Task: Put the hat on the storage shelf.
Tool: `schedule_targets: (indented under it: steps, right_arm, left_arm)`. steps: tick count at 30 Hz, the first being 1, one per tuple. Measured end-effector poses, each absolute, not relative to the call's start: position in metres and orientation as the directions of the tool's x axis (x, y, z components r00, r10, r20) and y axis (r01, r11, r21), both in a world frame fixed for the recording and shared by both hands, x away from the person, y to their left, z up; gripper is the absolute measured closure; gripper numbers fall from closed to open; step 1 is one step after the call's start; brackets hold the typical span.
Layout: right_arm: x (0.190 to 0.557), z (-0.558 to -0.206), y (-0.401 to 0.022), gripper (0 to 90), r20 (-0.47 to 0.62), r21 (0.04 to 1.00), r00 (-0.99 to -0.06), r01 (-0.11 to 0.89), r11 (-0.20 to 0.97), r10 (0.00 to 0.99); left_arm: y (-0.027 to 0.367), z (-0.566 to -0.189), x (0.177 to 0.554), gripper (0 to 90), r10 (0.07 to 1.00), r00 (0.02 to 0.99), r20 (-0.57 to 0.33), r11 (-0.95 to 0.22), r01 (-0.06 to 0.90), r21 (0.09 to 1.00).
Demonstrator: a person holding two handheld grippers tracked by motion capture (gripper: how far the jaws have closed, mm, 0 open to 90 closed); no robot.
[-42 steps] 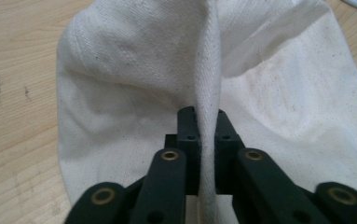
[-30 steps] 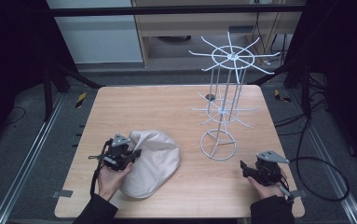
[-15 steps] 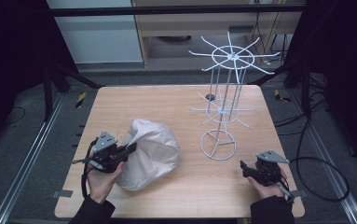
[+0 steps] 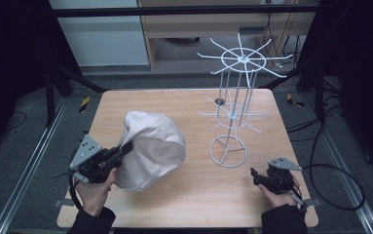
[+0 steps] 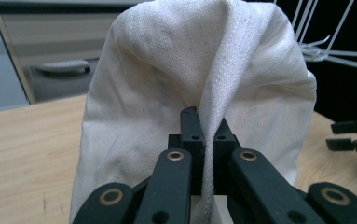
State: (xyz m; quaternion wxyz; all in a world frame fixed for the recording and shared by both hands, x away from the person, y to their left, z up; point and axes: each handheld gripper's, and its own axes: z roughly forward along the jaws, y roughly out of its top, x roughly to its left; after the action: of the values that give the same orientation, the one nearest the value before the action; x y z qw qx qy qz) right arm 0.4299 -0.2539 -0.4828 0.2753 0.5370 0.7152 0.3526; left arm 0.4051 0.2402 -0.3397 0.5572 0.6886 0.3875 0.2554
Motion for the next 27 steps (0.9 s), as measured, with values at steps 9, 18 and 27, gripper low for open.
schedule_targets:
  steps: [9, 18, 27]
  right_arm:
    - [0.43, -0.483, -0.254, 29.5, -0.012, 0.8, -0.27, 0.575, 0.171, 0.963]
    - [0.429, -0.483, -0.253, 29.6, -0.018, 0.803, -0.271, 0.569, 0.175, 0.962]
    - [0.428, -0.483, -0.254, 29.5, -0.02, 0.81, -0.27, 0.561, 0.174, 0.963]
  left_arm:
    - [0.249, -0.323, 0.398, 87.9, 0.816, 0.571, -0.09, -0.02, 0.183, 0.983]
    - [0.247, -0.309, 0.394, 87.9, 0.797, 0.594, -0.106, 0.041, 0.122, 0.992]
    - [0.244, -0.285, 0.394, 87.8, 0.759, 0.634, -0.149, 0.157, 0.044, 0.987]
